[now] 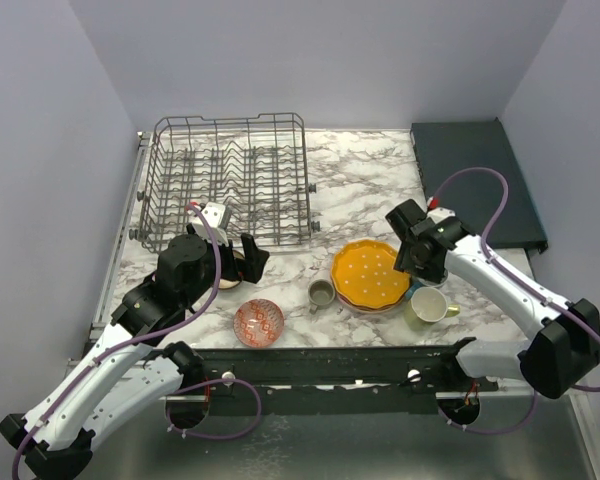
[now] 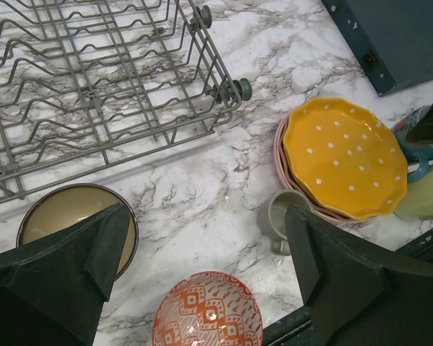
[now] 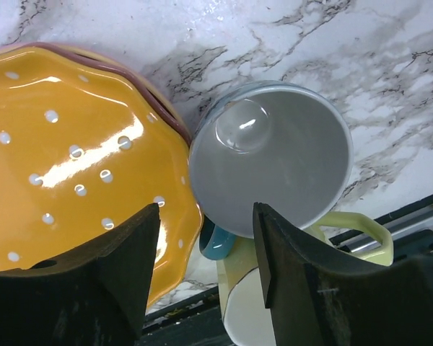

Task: Load the mixed dishes into the dish rack
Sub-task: Pick up the cup at the center of the board.

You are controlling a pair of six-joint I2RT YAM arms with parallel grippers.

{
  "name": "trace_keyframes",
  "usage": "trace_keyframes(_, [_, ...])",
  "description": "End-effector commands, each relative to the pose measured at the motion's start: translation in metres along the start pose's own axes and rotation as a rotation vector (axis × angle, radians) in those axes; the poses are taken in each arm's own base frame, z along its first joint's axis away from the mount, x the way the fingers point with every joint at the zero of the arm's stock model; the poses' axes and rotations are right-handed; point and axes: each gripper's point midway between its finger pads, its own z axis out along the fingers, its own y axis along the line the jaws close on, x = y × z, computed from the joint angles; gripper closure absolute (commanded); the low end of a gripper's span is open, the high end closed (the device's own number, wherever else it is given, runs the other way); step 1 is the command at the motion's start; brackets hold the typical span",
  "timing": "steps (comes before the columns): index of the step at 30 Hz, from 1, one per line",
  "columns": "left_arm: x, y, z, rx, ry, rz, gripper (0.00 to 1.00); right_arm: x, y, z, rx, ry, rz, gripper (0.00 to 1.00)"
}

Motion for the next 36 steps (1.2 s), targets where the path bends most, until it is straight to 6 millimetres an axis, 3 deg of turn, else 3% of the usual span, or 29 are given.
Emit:
trace_keyframes(1, [0.001, -0.003, -0.001, 0.018, 0.005, -0.007, 0.01, -0.007, -0.001, 0.013, 0.020, -0.041, 0.029, 0.42])
trace_keyframes(10, [0.001, -0.003, -0.001, 0.016, 0.006, -0.006, 0.01, -0.007, -0.003, 0.026, 0.010, -0.032, 0.040, 0.58])
trace_keyframes(14, [0.002, -0.003, 0.000, 0.015, 0.006, -0.006, 0.01, -0.008, -0.003, 0.029, 0.005, -0.031, 0.037, 0.70])
trace_keyframes(18, [0.001, -0.003, -0.001, 0.014, 0.004, -0.006, 0.01, -0.010, -0.002, 0.029, 0.005, -0.037, 0.032, 0.86])
trace_keyframes(20, [0.001, -0.002, -0.001, 0.012, 0.005, -0.006, 0.01, -0.013, -0.002, 0.029, 0.003, -0.043, 0.028, 0.99])
trace_keyframes(26, [0.002, -0.002, 0.000, 0.008, 0.007, -0.006, 0.01, -0.027, -0.013, 0.018, 0.042, -0.100, 0.015, 1.00])
trace_keyframes(36, [0.004, -0.001, 0.002, 0.004, 0.019, -0.004, 0.01, -0.070, -0.029, -0.024, 0.071, -0.235, -0.013, 1.00])
